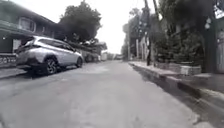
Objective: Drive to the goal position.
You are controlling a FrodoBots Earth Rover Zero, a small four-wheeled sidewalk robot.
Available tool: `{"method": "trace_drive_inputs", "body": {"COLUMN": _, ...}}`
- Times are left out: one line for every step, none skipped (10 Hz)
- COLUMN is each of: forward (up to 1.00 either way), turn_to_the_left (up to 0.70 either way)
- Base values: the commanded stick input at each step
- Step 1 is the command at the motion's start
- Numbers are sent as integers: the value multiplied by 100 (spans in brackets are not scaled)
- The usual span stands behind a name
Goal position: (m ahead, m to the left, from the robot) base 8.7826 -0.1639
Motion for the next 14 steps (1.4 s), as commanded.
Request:
{"method": "trace_drive_inputs", "body": {"forward": 100, "turn_to_the_left": -38}}
{"method": "trace_drive_inputs", "body": {"forward": 100, "turn_to_the_left": -40}}
{"method": "trace_drive_inputs", "body": {"forward": 100, "turn_to_the_left": -40}}
{"method": "trace_drive_inputs", "body": {"forward": 100, "turn_to_the_left": -40}}
{"method": "trace_drive_inputs", "body": {"forward": 100, "turn_to_the_left": -40}}
{"method": "trace_drive_inputs", "body": {"forward": 100, "turn_to_the_left": -20}}
{"method": "trace_drive_inputs", "body": {"forward": 100, "turn_to_the_left": 0}}
{"method": "trace_drive_inputs", "body": {"forward": 100, "turn_to_the_left": 0}}
{"method": "trace_drive_inputs", "body": {"forward": 100, "turn_to_the_left": 0}}
{"method": "trace_drive_inputs", "body": {"forward": 100, "turn_to_the_left": 0}}
{"method": "trace_drive_inputs", "body": {"forward": 100, "turn_to_the_left": 0}}
{"method": "trace_drive_inputs", "body": {"forward": 100, "turn_to_the_left": 0}}
{"method": "trace_drive_inputs", "body": {"forward": 100, "turn_to_the_left": 0}}
{"method": "trace_drive_inputs", "body": {"forward": 100, "turn_to_the_left": 0}}
